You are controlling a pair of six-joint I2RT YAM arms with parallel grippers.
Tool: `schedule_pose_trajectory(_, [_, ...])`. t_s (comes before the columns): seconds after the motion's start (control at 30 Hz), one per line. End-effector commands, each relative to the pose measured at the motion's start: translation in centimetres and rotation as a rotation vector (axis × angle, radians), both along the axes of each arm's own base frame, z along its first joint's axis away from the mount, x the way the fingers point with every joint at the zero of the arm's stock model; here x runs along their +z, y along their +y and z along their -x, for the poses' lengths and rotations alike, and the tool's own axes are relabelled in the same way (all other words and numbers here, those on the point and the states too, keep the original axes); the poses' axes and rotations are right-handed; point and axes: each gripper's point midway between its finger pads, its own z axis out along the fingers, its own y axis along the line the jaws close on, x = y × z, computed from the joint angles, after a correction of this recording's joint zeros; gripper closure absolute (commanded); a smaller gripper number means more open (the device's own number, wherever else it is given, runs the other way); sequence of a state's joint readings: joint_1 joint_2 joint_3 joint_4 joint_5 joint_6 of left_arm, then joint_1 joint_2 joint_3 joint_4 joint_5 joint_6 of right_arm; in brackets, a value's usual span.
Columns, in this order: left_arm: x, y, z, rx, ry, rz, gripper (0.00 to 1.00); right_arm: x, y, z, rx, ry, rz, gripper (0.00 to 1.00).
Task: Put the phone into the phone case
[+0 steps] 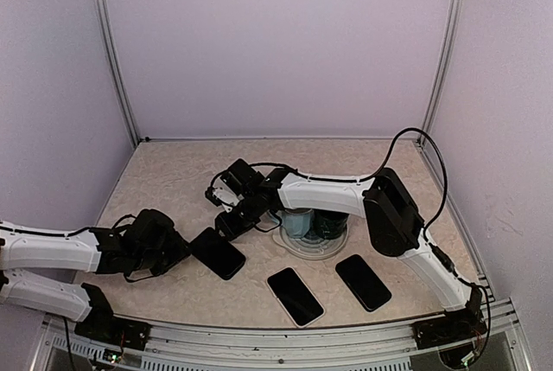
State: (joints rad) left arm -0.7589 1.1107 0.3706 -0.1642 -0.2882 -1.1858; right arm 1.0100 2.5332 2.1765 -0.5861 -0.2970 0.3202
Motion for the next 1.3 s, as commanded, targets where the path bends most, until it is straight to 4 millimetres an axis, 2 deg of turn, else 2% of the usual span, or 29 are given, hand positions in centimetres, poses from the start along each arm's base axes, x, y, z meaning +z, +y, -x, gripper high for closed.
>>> schedule_pose_trajectory(0.0, [-0.9,-0.2,0.6,0.029,0.015,0.045,0.46,-1.1,1.1,-0.1,0.004,-0.066,0.012,0.65])
schedule_pose_trajectory(0.1, [-1.8,-0.1,0.6,0.042,0.032,0.041,0.49,-1.7,1.1,0.1,0.008,-0.058,0.017,0.73])
schedule_pose_trajectory(0.2, [-2.6,-0.3,0.8,0.04,0.051,0.045,0.5,-2.0,1.5,1.2,0.037,-0.039,0.01,0.79])
schedule_pose_trajectory(0.5, [-4.1,-1.3,0.4,0.024,0.073,0.077,0.47,-1.0,2.5,3.8,0.079,-0.021,-0.027,0.76])
schedule_pose_trajectory(0.63, [-4.6,-1.9,0.4,0.01,0.087,0.099,0.46,-1.4,2.8,5.0,0.116,0.006,-0.03,0.73])
schedule_pose_trajectory(0.83, [-4.0,-1.4,0.3,0.035,0.058,0.111,0.44,-0.4,3.2,6.4,0.16,0.015,-0.056,0.71])
schedule_pose_trajectory(0.93, [-3.4,-0.8,0.3,0.052,0.04,0.104,0.44,0.3,2.7,5.7,0.124,0.004,-0.041,0.66])
schedule_pose_trajectory(1.1, [-3.2,-0.5,0.8,0.051,0.051,0.098,0.43,2.8,1.6,3.4,0.046,-0.097,-0.007,0.55])
schedule_pose_trajectory(1.2, [-3.3,-0.5,1.3,0.05,0.065,0.102,0.41,2.0,0.5,3.0,0.01,-0.098,0.05,0.44])
schedule_pose_trajectory(1.27, [-3.4,-0.6,1.4,0.048,0.065,0.115,0.4,1.1,0.2,3.5,0.01,-0.055,0.065,0.39])
